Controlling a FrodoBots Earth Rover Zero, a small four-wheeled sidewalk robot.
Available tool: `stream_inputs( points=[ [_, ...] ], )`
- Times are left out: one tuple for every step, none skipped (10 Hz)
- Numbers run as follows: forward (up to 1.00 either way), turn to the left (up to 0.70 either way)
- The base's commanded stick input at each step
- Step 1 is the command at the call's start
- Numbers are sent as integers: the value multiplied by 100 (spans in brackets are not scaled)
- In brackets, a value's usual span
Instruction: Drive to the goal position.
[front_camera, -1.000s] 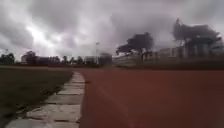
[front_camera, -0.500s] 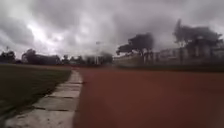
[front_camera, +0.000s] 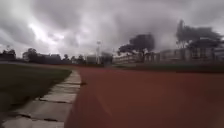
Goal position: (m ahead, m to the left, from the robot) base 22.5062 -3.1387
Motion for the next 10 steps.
stream_inputs(
  points=[
    [70, 0],
    [70, 0],
    [70, 0],
    [70, 0],
    [70, 0],
    [70, 0],
    [70, 0],
    [0, 0],
    [0, 0],
    [0, 0]
  ],
)
